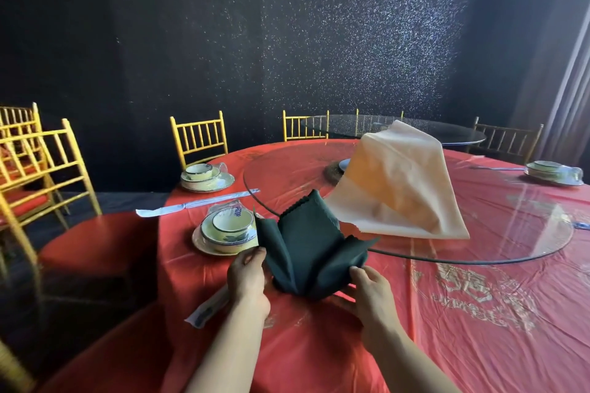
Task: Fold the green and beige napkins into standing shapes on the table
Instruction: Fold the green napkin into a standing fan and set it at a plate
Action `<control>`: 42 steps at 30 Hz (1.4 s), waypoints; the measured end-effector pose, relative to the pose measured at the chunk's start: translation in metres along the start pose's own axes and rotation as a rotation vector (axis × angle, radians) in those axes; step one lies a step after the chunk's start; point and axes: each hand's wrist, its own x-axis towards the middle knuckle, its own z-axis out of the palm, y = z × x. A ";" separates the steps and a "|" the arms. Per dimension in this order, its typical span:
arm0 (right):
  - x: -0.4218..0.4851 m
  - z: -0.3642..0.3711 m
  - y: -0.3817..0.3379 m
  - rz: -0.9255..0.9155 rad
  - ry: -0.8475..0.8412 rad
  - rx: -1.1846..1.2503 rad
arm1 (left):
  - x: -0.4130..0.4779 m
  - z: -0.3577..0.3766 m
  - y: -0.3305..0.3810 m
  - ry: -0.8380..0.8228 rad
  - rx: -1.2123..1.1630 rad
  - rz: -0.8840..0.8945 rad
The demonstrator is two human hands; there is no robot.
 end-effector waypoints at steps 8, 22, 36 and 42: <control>0.002 0.009 0.002 0.029 0.003 -0.037 | -0.003 0.012 -0.005 -0.050 0.103 0.122; -0.011 -0.007 0.004 -0.277 -0.071 -0.209 | 0.006 0.004 0.007 -0.065 0.051 0.001; -0.009 -0.006 -0.007 -0.524 0.087 -0.321 | -0.005 0.013 0.042 -0.221 -0.104 0.119; 0.005 -0.022 0.003 -0.268 0.125 -0.262 | 0.006 0.011 0.037 -0.073 -0.022 0.146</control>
